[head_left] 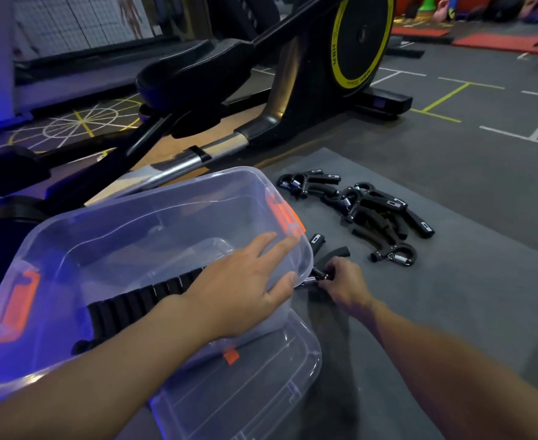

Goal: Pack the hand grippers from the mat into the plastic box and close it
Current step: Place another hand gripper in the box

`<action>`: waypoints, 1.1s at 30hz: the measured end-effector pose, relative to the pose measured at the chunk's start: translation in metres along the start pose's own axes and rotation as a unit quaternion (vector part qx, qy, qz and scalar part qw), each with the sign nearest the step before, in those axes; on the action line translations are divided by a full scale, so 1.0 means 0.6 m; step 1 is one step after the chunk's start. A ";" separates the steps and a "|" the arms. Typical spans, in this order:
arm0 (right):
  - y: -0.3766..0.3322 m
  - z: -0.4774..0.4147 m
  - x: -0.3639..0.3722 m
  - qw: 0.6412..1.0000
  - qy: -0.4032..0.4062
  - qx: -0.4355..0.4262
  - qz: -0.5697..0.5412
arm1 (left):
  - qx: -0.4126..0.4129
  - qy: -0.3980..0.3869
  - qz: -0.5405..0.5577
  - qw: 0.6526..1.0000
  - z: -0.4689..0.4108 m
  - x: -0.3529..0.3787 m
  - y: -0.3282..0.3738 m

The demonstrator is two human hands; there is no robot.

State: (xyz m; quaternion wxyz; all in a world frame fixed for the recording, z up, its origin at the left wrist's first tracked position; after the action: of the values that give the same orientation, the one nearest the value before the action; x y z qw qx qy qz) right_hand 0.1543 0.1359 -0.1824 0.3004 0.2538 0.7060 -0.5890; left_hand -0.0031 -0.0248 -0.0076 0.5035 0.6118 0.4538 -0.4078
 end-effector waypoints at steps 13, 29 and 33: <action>-0.152 0.024 -0.239 0.980 0.156 -0.119 0.027 | 0.048 0.062 0.061 0.995 -0.048 -0.063 -0.004; -0.422 0.058 -0.221 0.918 0.026 -0.395 0.010 | -0.038 0.200 0.243 0.948 -0.068 -0.164 -0.162; -0.443 0.070 -0.173 0.897 -0.044 -0.439 0.032 | -0.070 0.194 0.263 0.942 -0.067 -0.150 -0.199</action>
State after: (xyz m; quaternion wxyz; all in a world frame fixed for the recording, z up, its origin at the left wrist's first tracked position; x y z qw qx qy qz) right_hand 0.0417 0.0469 0.0680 0.4306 0.0921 0.8706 -0.2196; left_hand -0.1397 0.0113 0.0554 0.5367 0.7396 0.3933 -0.1013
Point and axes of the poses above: each hand's wrist, its own z-axis away from the middle knuckle, its own x-axis out of the palm, y = z × x, the point moved 4 cm from there along -z, towards the middle knuckle, and after that the axes turned 12 degrees about y, right-handed, at the moved point
